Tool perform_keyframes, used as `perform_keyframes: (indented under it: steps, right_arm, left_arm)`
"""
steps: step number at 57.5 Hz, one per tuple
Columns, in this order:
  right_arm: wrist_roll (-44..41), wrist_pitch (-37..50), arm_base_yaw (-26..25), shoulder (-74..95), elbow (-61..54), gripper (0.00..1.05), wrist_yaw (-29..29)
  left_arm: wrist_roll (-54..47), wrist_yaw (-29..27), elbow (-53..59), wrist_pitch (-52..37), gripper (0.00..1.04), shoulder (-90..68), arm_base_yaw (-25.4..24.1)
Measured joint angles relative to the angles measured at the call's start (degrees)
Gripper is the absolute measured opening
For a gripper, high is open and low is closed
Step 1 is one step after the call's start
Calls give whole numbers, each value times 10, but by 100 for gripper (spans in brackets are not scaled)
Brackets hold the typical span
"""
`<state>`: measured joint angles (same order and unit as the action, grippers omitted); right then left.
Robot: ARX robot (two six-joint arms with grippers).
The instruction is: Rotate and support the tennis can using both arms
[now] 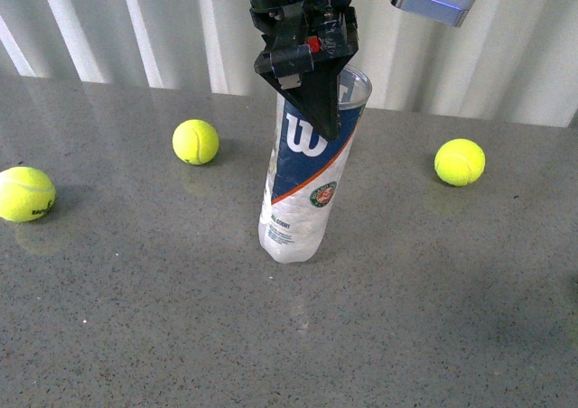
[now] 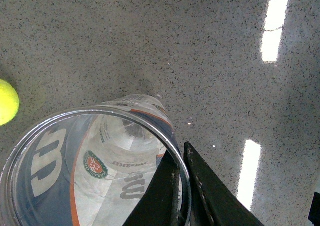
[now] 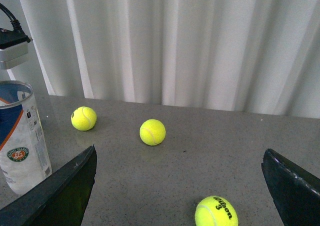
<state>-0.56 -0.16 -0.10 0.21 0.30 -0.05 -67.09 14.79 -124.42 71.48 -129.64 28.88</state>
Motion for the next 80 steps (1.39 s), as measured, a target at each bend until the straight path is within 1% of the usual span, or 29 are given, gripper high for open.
perform_keyframes:
  steps: [8,18,30,46,50,51,53,58,60,64,66,69,74,80]
  right_arm:
    - [0,0,0,0,0,98,0]
    - [0,0,0,0,0,98,0]
    - [0,0,0,0,0,98,0]
    - [0,0,0,0,0,98,0]
    - [0,0,0,0,0,98,0]
    - [0,0,0,0,0,98,0]
    - [0,0,0,0,0,98,0]
    - [0,0,0,0,0,98,0]
    - [0,0,0,0,0,98,0]
    - [0,0,0,0,0,98,0]
    - [0,0,0,0,0,98,0]
    - [0,0,0,0,0,98,0]
    - [0,0,0,0,0,98,0]
    - [0,0,0,0,0,98,0]
  left_arm:
    - [18,28,-16,0,4,-11,1]
    - [33,33,-17,-8,4,-14,1]
    - [43,32,-1,-41,4,-14,-2]
    - [50,35,20,-52,47,-14,-7]
    - [55,36,24,-57,61,-14,-9]
    - [55,37,24,-57,66,-14,-10]
    - [56,37,25,-57,70,-14,-10]
    - [57,39,25,-56,84,-11,-11]
    - [57,39,25,-56,88,-10,-11]
    - [57,46,25,-56,99,-5,-11]
    - [59,50,25,-55,100,-4,-11]
    - [64,59,18,-50,97,-1,-13]
    - [69,70,4,-44,98,5,-15]
    - [81,106,-23,-35,98,19,-20]
